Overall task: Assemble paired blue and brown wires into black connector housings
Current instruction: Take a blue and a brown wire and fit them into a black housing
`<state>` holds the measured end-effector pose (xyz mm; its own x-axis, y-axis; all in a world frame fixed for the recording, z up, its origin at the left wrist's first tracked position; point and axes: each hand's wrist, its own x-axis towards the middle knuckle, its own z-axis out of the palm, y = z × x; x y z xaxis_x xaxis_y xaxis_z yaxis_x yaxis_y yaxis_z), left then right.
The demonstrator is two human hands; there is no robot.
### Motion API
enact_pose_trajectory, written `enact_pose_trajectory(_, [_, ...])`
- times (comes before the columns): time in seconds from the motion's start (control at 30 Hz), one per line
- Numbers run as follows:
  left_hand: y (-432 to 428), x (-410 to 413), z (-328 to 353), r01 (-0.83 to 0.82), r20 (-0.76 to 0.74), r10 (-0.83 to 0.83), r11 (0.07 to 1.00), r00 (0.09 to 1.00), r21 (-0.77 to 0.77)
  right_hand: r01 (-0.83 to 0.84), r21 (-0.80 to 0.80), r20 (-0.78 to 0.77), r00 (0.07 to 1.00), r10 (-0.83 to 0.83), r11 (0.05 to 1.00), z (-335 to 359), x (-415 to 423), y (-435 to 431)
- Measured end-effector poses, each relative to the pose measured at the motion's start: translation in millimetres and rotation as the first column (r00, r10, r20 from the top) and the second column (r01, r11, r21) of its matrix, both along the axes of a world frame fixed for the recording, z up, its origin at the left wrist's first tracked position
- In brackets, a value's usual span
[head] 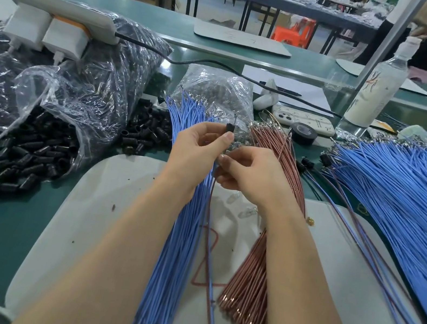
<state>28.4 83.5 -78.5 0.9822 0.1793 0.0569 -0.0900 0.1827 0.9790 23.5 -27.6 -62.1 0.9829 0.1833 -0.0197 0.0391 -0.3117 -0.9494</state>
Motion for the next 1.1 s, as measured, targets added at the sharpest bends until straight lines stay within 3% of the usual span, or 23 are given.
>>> enact_pose_trajectory(0.53, [2,0,3,-0.037,0.027,0.038,0.997,0.999,-0.068,-0.063,0.001,-0.086,0.994,0.063,0.998,-3,-2,2])
enact_pose_trajectory(0.83, [0,-2,4,-0.128,0.185,0.109,0.987,0.977,0.095,-0.144,-0.043,-0.111,0.984,0.139,0.989,0,-4,1])
enact_pose_trajectory(0.9, [2,0,5,-0.169,0.228,0.128,0.971,0.965,0.169,-0.081,-0.032,-0.104,0.992,0.078,0.996,-1,-2,-3])
enact_pose_trajectory(0.97, [5,2,4,-0.214,0.264,0.155,0.954,0.952,0.209,0.098,-0.106,0.008,0.995,-0.098,0.99,-4,4,-8])
enact_pose_trajectory(1.03, [7,2,3,-0.23,0.273,0.163,0.944,0.948,0.236,0.32,-0.198,0.183,0.941,-0.286,0.926,-8,9,-13])
enact_pose_trajectory(1.1, [7,2,0,-0.213,0.263,0.147,0.946,0.954,0.245,0.443,-0.253,0.297,0.882,-0.366,0.86,-12,11,-16])
